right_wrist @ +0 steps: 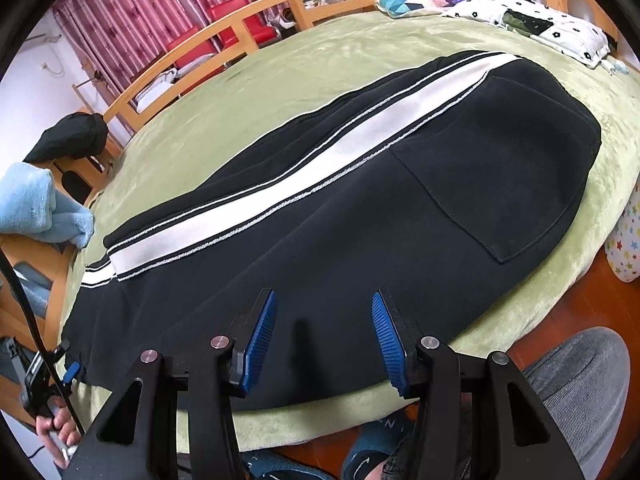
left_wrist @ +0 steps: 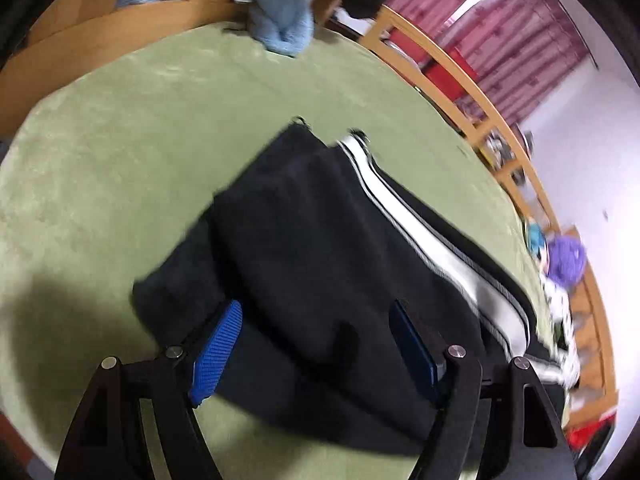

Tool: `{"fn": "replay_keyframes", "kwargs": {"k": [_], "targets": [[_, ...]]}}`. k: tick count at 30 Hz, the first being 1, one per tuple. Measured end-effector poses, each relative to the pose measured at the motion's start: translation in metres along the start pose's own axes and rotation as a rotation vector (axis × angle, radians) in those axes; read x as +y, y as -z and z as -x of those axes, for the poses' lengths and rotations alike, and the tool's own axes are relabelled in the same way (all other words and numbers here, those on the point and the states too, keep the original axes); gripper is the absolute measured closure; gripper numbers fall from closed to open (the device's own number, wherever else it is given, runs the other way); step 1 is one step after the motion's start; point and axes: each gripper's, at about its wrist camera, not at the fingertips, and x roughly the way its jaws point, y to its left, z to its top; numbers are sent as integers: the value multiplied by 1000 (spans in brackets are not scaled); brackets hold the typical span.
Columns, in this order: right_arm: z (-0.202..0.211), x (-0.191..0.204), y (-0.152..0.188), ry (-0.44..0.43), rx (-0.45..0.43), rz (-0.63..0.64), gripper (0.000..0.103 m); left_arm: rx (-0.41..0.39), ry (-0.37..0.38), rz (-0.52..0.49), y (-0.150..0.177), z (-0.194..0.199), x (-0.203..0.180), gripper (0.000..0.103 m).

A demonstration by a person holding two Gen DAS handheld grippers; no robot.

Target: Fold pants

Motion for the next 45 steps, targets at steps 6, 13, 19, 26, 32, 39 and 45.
{"fn": "replay_keyframes", "kwargs": {"k": [6,13,19,26,32,39,45], "targets": [[2,2,8,14,4,3,54,-12,-21,72,-15,-11,5,101],[16,-2,7,47,-39,25,54,-123,-26,44,-6,45,31,98],[14,-19,7,3,-19,-37,54,-54,-74,136,13,24,45,90],[22,-44,0,28,-51,-47,54,-28,-47,55,25,32,20,41],[29,-95,-13,124,-96,-100,46,44,-35,0,55,19,-4,38],[37,-194,-62,167,-226,-251,34,19,-87,-52,72,26,-23,36],[0,-283,-109,-38,-251,-529,32,-53,-120,-54,79,43,-44,36]]}}
